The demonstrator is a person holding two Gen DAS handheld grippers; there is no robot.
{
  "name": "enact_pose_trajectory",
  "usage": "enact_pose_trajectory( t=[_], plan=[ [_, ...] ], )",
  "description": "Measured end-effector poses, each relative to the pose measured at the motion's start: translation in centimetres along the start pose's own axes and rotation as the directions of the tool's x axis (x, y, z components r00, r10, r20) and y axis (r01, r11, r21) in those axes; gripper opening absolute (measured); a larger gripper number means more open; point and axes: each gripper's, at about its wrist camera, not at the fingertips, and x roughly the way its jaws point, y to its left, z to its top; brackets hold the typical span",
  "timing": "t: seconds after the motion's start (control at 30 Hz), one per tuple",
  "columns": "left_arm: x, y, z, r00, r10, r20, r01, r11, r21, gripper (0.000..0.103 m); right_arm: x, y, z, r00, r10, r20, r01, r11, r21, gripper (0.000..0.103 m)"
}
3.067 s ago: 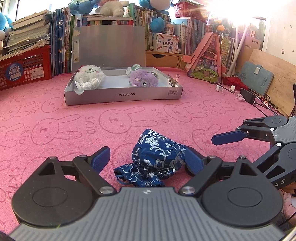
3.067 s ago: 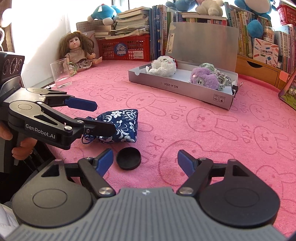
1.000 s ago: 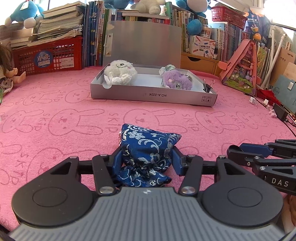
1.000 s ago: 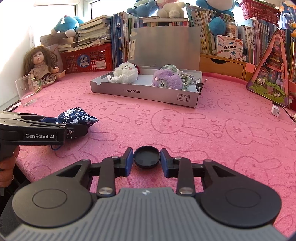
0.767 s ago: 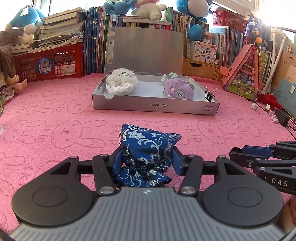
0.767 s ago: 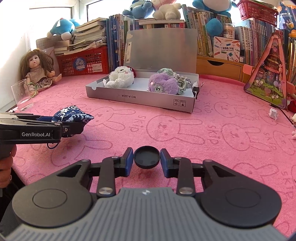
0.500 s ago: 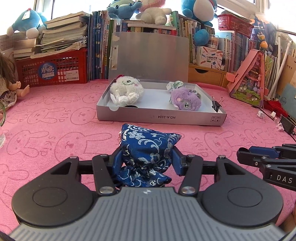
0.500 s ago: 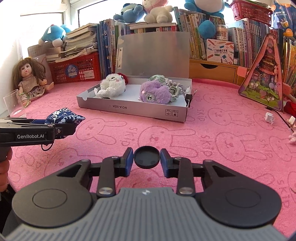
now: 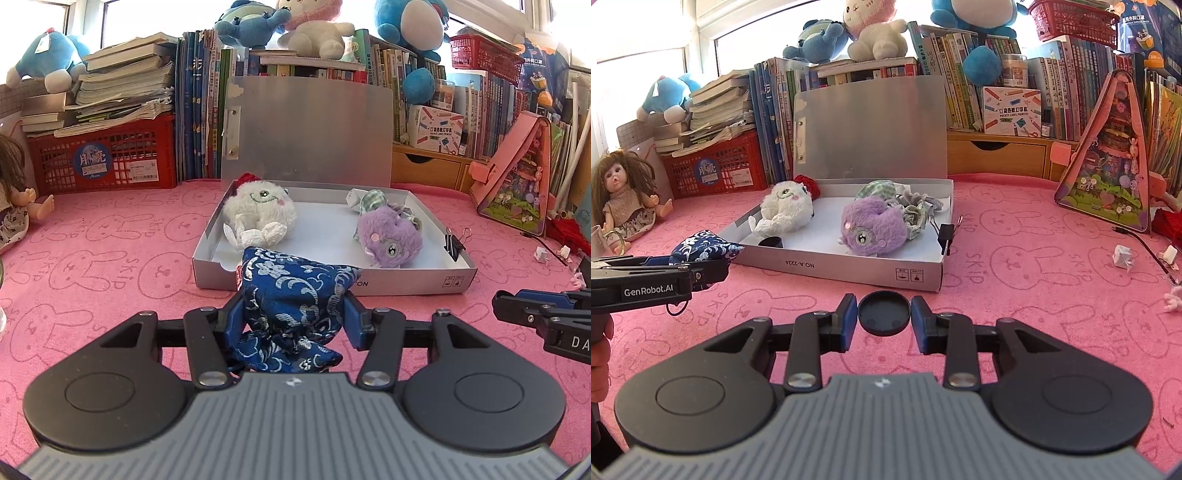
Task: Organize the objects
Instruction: 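Carry the blue pouch in the left gripper while the right carries the black cap to the box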
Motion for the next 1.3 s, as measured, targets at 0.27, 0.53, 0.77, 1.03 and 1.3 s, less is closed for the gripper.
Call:
enact_pose_trajectory(
  t=[0.27, 0.53, 0.77, 1.03, 1.3],
  plan=[
    [1.9, 0.1, 1.7, 1.0, 0.008, -0.002, -0.008, 1.0, -0.003, 0.059, 1.4, -0.2, 1.6, 1.0, 0.006, -0.006, -0.006, 1.0, 0.012, 0.037],
    [3.5, 0.5, 3.7, 1.0, -0.003, 0.027, 0.003, 1.0, -0.001, 0.059, 3.0, -0.6, 4.0, 1.0, -0.004, 0.003, 0.004, 1.0, 0.013, 0.037],
    [5.2, 0.3, 4.7, 0.999, -0.007, 0.033, 0.006, 1.0, 0.018, 0.059, 4.6, -0.8, 5.0, 1.0, -0.006, -0.005, 0.006, 1.0, 0.021, 0.037],
    [8.2, -0.2, 5.7, 0.999, -0.029, 0.024, 0.028, 0.999, 0.025, 0.059, 7.5, -1.0, 5.7, 0.999, -0.011, -0.041, 0.012, 1.0, 0.024, 0.038],
    [11.2, -1.0, 5.7, 0.999, -0.045, -0.008, 0.045, 0.998, 0.034, 0.059, 10.0, -1.5, 6.0, 0.996, -0.007, -0.086, 0.012, 0.998, 0.067, 0.038]
  ],
)
